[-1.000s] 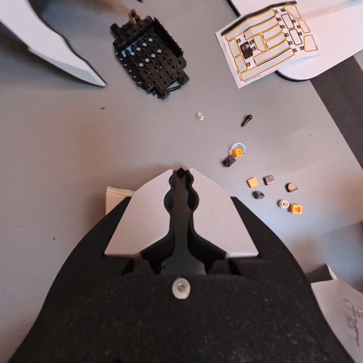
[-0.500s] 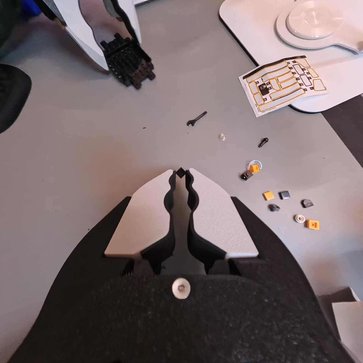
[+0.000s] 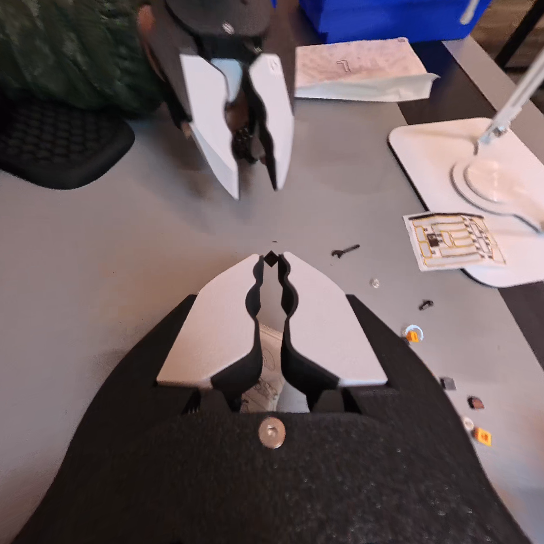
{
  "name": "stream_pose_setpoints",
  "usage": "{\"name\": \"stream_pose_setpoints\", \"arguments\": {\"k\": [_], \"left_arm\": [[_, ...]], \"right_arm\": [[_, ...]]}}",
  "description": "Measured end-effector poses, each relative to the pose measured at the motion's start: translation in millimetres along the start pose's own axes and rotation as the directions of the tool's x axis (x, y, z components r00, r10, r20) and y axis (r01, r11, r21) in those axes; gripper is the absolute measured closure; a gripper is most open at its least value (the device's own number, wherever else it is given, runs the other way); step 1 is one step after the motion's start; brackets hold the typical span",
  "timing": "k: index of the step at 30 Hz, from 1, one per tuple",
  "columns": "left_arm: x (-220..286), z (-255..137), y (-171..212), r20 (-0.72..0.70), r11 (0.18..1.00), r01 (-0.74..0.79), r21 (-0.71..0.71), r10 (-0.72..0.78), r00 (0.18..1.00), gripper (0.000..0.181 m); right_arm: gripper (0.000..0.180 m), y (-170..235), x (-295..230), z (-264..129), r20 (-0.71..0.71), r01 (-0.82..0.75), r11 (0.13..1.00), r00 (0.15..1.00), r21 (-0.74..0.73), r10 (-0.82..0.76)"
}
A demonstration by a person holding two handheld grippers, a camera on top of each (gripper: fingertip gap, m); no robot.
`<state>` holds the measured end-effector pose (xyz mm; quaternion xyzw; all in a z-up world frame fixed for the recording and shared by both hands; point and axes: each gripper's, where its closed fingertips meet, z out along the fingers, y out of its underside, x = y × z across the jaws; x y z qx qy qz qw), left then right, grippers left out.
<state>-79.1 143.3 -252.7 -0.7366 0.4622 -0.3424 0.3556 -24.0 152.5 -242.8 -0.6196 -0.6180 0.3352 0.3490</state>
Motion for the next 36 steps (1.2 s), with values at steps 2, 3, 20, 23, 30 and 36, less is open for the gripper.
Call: {"name": "stream_pose_setpoints", "arguments": {"k": [2,3,20,23,30,36], "left_arm": [[2.7,11.7,8.3,-0.023,1.0,0.007,-0.01,-0.008,1.0,0.151],[8.3,15.7,10.2,-0.055,1.0,0.007,-0.009,-0.007,0.998,0.151],[45.5,1.2,20.4,-0.38,0.927,0.35,-0.137,-0.375,0.846,0.181],[45.1,-10.7,32.7,-0.308,0.943,0.289,-0.164,-0.328,0.893,0.181],[36.9,-14.7,52.0,-0.22,0.91,0.392,-0.135,-0.413,0.884,0.17],[43.2,-7.7,57.7,-0.204,0.933,0.319,-0.167,-0.349,0.915,0.16]], "right_arm": [[0.171,-0.7,-11.7,10.1,0.03,0.046,0.999,0.999,-0.017,-0.045],[0.171,-0.9,-17.5,15.8,0.042,0.069,0.997,0.997,-0.026,-0.068],[0.168,-10.4,-49.4,47.9,0.018,0.304,0.951,0.953,-0.047,-0.304],[0.166,-7.8,-46.3,46.9,0.03,0.261,0.964,0.965,-0.041,-0.26],[0.166,1.8,-69.4,70.3,0.115,0.282,0.955,0.956,-0.091,-0.271],[0.162,-5.0,-81.5,76.4,0.142,0.291,0.955,0.949,-0.06,-0.281]]}}
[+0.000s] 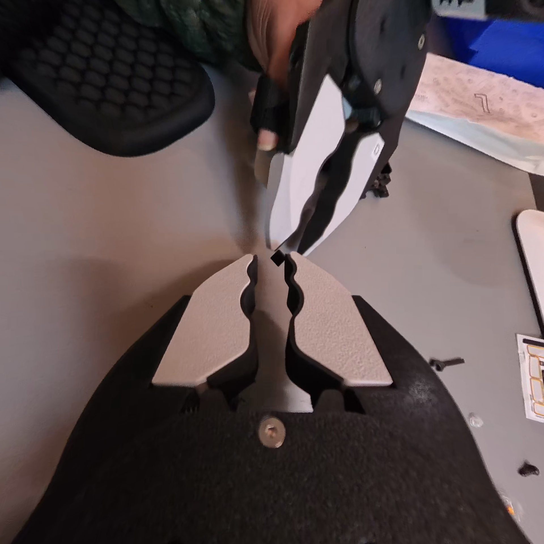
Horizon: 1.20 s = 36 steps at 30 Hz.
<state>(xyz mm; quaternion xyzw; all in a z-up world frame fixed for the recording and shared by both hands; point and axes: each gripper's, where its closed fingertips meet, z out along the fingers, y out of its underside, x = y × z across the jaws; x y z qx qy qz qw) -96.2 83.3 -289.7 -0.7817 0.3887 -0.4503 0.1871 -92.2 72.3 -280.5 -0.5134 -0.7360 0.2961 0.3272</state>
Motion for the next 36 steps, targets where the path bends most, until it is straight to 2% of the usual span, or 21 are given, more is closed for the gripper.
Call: {"name": "stream_pose_setpoints", "arguments": {"k": [3,4,5,7,10,12,14,16,18,20,24,25,27,28,33,35,36], "left_arm": [[6.1,6.8,1.9,-0.038,1.0,0.004,-0.008,-0.004,0.999,0.16],[10.2,7.8,1.0,-0.068,1.0,0.016,-0.003,-0.016,0.998,0.164],[14.0,7.6,1.1,-0.096,1.0,0.019,-0.004,-0.019,0.995,0.176],[19.3,5.5,0.8,-0.127,1.0,0.014,-0.001,-0.014,0.992,0.181],[10.6,0.6,8.0,-0.057,0.998,-0.012,-0.058,0.009,0.998,0.181],[3.6,-4.5,14.3,0.014,0.991,-0.057,-0.12,0.059,0.998,0.181],[-4.3,-9.1,12.0,0.094,0.985,-0.106,-0.134,0.119,0.988,0.181],[-12.7,-10.6,5.7,0.164,0.984,-0.129,-0.12,0.148,0.975,0.173],[-14.7,-6.9,3.5,0.182,0.984,-0.138,-0.112,0.157,0.971,0.166],[-10.3,-0.2,5.3,0.168,0.981,-0.152,-0.121,0.171,0.971,0.161],[-2.6,16.5,8.0,0.181,0.953,-0.256,-0.163,0.284,0.942,0.152],[-3.8,19.0,10.7,0.195,0.938,-0.287,-0.196,0.324,0.926,0.153],[-5.2,17.9,13.7,0.21,0.911,-0.335,-0.24,0.386,0.898,0.171],[-2.1,16.3,17.5,0.185,0.909,-0.329,-0.258,0.38,0.906,0.174],[-10.9,-26.9,41.6,0.183,0.86,-0.263,-0.437,0.371,0.91,0.174],[-12.5,-47.2,37.1,0.207,0.872,-0.249,-0.421,0.36,0.91,0.171],[-12.0,-55.2,31.4,0.218,0.886,-0.248,-0.39,0.351,0.91,0.164]], "right_arm": [[0.161,-3.7,-3.6,0.9,0.011,0.007,1.0,1.0,0.011,-0.007],[0.161,-3.9,-4.6,1.7,0.014,0.009,1.0,1.0,0.01,-0.009],[0.161,-3.9,-5.5,2.5,0.017,0.011,1.0,1.0,0.009,-0.011],[0.16,-3.4,-4.8,2.4,0.014,0.01,1.0,1.0,0.007,-0.011],[0.16,-0.8,7.7,-5.0,-0.029,-0.022,1.0,0.999,0.011,0.022],[0.16,16.5,36.7,-13.6,-0.153,-0.098,0.994,0.984,-0.056,0.089],[0.16,46.8,74.5,-25.7,-0.32,-0.222,0.962,0.933,-0.156,0.164],[0.16,65.2,104.8,-35.4,-0.427,-0.379,0.914,0.857,-0.147,0.287],[0.16,71.3,121.5,-36.7,-0.447,-0.517,0.851,0.785,-0.094,0.428],[0.152,79.8,128.6,-33.2,-0.446,-0.593,0.797,0.749,-0.12,0.49],[0.154,87.5,132.1,-23.1,-0.45,-0.643,0.744,0.727,-0.181,0.519],[0.156,85.6,132.4,-20.3,-0.441,-0.642,0.746,0.73,-0.178,0.522],[0.159,83.9,131.6,-17.3,-0.43,-0.648,0.739,0.73,-0.186,0.532],[0.162,83.5,130.3,-16.6,-0.42,-0.651,0.735,0.731,-0.191,0.538],[0.172,81.8,124.4,-16.3,-0.366,-0.64,0.744,0.751,-0.193,0.55],[0.172,73.3,112.9,-14.2,-0.3,-0.58,0.791,0.803,-0.196,0.514],[0.173,65.3,104.9,-13.3,-0.262,-0.541,0.819,0.832,-0.192,0.489]]}}
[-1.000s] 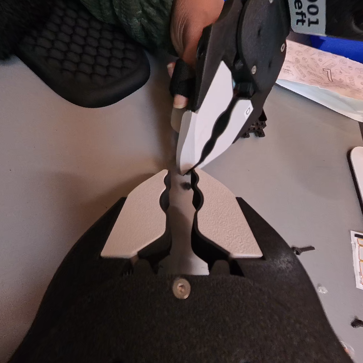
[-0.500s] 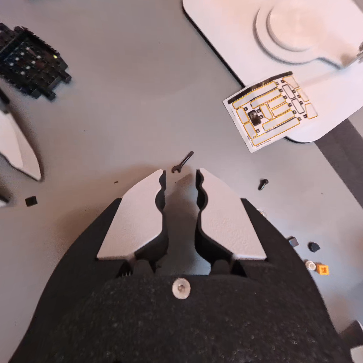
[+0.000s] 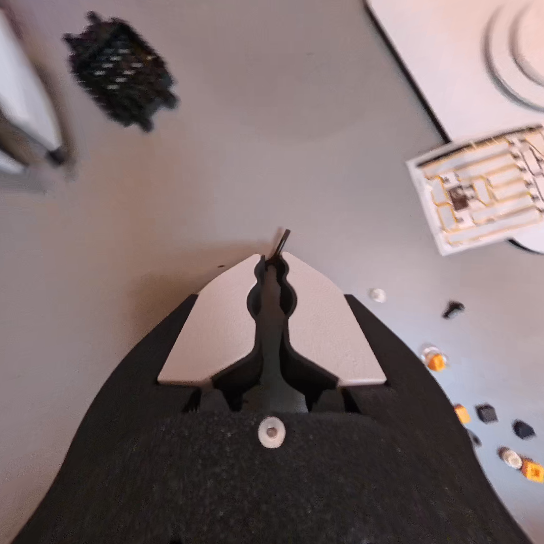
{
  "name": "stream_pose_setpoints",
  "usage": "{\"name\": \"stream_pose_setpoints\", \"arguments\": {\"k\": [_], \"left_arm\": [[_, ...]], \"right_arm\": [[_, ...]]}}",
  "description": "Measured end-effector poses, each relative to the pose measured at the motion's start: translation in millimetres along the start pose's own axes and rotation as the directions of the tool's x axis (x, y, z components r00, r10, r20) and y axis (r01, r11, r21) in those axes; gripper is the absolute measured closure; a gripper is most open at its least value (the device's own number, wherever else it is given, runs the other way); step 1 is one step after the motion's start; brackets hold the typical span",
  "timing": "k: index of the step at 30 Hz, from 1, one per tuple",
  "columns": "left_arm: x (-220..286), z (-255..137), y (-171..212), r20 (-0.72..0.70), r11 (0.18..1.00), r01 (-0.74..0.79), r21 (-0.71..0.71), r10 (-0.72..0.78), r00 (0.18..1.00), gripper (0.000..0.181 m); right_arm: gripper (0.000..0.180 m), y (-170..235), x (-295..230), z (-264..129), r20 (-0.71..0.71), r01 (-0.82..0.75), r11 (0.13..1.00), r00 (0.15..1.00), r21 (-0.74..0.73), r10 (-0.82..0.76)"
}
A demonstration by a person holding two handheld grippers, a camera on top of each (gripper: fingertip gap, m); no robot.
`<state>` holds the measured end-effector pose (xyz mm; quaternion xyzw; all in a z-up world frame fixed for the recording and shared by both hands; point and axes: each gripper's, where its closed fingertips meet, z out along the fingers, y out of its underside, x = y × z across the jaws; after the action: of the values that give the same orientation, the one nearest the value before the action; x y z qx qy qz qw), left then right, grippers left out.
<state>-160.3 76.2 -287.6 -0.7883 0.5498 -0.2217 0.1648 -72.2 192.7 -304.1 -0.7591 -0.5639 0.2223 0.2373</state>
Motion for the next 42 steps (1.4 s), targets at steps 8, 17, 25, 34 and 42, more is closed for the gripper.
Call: {"name": "stream_pose_setpoints", "arguments": {"k": [8,17,25,34,42], "left_arm": [[8.1,-9.8,-19.8,-0.093,0.98,-0.028,0.198,0.047,0.995,0.157],[22.1,7.6,-24.9,-0.087,0.97,-0.128,0.209,0.149,0.985,0.171],[8.3,-38.0,-7.3,0.089,0.993,-0.071,0.094,0.062,0.994,0.178],[-19.6,-240.4,147.9,0.674,0.833,0.41,0.37,-0.545,0.498,0.179],[-0.4,-223.8,223.3,0.628,0.708,0.599,0.374,-0.668,0.399,0.162]], "right_arm": [[0.173,-23.0,-114.0,-11.6,0.174,0.374,0.912,0.899,0.169,-0.401],[0.173,-26.8,-143.7,-3.0,0.207,0.417,0.88,0.862,0.228,-0.462],[0.161,-33.4,-112.0,-17.5,0.12,0.361,0.899,0.909,0.249,-0.398],[0.162,-31.0,-78.8,7.7,0.04,0.259,0.949,0.962,0.178,-0.27],[0.16,-47.7,-80.1,41.1,0.069,0.176,0.98,0.981,0.088,-0.183]]}}
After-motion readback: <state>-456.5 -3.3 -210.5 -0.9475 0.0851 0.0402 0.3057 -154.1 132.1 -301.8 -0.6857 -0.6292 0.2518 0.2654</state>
